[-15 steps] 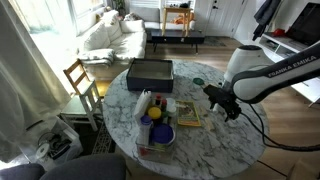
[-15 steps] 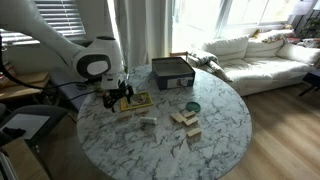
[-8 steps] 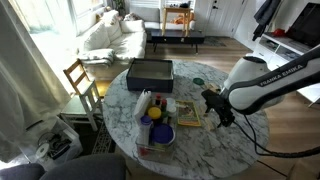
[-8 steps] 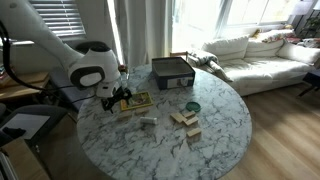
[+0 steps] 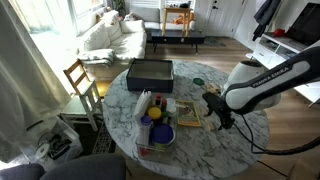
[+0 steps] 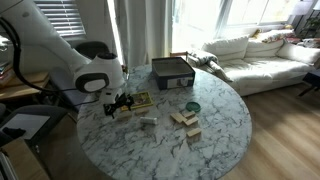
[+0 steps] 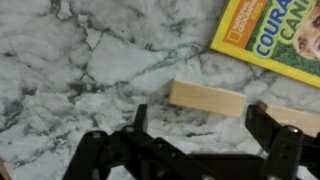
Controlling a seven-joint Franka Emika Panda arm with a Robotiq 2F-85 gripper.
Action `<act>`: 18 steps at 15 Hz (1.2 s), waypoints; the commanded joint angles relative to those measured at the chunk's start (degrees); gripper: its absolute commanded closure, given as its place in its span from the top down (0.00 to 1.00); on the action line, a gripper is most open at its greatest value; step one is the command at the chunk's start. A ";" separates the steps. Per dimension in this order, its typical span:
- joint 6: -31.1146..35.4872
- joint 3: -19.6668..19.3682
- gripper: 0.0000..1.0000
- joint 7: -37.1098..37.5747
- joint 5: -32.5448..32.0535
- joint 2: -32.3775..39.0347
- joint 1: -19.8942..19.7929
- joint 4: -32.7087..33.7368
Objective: Pick up the white container from the measuring spoon and put it on the table, pick up two wooden blocks from the table and place them horizontally on the measuring spoon on by one
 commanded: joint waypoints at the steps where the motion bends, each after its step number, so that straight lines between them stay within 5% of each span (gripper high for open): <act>1: -3.64 1.65 1.00 -3.23 6.52 4.51 -3.15 4.22; 18: -6.06 2.64 1.00 -7.60 16.76 8.91 -5.18 8.41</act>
